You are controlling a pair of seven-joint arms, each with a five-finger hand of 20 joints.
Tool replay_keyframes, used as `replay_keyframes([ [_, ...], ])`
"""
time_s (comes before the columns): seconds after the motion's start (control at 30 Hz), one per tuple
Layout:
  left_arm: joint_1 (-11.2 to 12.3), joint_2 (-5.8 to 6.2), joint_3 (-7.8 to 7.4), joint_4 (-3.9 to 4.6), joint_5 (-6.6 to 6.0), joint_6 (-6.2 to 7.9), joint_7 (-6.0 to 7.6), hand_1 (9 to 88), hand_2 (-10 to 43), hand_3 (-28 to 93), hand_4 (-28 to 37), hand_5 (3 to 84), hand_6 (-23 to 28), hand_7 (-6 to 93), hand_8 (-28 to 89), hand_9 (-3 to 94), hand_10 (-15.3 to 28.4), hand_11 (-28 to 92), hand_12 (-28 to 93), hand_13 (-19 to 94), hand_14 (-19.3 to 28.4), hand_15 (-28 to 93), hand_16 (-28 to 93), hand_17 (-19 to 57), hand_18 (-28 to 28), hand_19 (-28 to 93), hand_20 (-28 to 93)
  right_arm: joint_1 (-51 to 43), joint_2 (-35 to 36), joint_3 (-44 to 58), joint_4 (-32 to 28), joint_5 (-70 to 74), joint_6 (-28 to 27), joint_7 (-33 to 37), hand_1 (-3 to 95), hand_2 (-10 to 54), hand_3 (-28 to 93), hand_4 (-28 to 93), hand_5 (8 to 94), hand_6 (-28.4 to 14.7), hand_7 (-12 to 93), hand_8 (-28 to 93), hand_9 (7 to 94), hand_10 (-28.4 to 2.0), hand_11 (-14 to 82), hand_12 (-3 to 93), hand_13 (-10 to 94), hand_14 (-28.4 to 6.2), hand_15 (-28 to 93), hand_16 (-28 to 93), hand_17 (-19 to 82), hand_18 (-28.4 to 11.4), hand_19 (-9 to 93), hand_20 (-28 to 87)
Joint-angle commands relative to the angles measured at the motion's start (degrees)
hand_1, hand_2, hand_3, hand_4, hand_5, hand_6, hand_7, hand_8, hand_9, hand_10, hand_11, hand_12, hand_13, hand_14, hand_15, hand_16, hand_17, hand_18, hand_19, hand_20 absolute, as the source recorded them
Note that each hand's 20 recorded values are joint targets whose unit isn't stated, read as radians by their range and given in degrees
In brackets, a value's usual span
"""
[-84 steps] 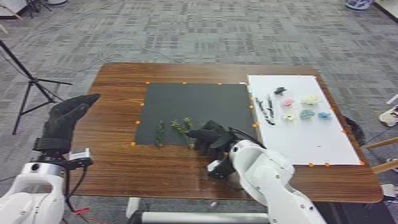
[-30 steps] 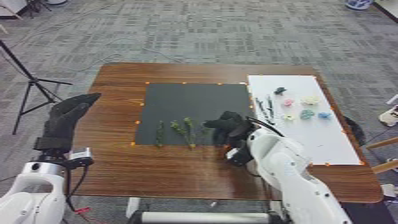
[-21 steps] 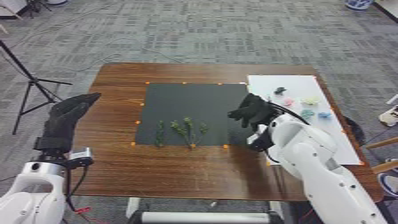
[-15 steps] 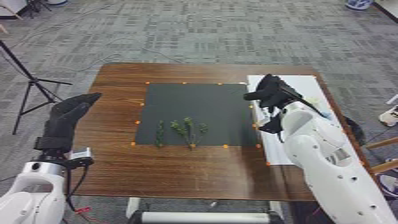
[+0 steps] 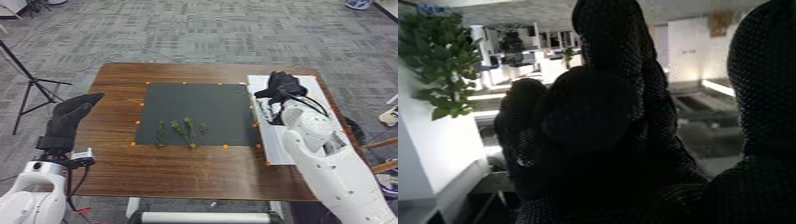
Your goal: Arrange flowers
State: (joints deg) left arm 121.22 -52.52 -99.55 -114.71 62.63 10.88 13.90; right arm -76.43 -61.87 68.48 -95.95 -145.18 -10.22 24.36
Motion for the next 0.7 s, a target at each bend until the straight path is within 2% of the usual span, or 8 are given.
replay_keyframes([
  [0.03,-0.3,-0.16,0.54,-0.63,-0.04,-1.01,-0.43,24.3,-9.5,67,-25.9,46.5,2.2,18.3,-8,38.1,11.0,15,13,28,12.7,7,3,-0.7,9.8,0,14,2.1,-2.1,-0.7,5.0,-6.0,-2.5,-0.6,33.8,-9.5,58,-13,71.1,-6.9,29,-3,87.8,-13.7,33.2,28.0,94,-2.2,57,34,70,-10.8,93,56],
  [0.27,1.0,-0.66,0.03,-1.24,-0.34,-0.70,-0.32,24.5,-9.5,67,-25.4,46.4,2.1,18.3,-8,38.1,11.0,15,13,28,12.8,7,3,-0.8,9.8,0,14,1.8,-2.3,0.8,7.0,-7.2,-3.1,-0.1,34.2,-9.5,58,-13,71.6,-6.8,30,-3,88.3,-13.3,34.8,28.6,94,-1.9,58,32,70,-10.5,93,55],
  [0.7,2.3,-1.65,0.54,-1.92,-0.13,-1.24,-0.26,24.9,-9.5,67,-24.8,46.5,2.2,18.3,-8,38.0,11.0,15,13,28,12.7,7,3,-0.8,9.8,0,14,1.4,-5.3,0.8,10.5,-9.1,-6.9,1.0,36.4,-9.5,59,-12,73.6,-6.0,32,-3,90.1,-13.1,34.5,28.2,94,-1.9,60,30,72,-10.3,93,55],
])
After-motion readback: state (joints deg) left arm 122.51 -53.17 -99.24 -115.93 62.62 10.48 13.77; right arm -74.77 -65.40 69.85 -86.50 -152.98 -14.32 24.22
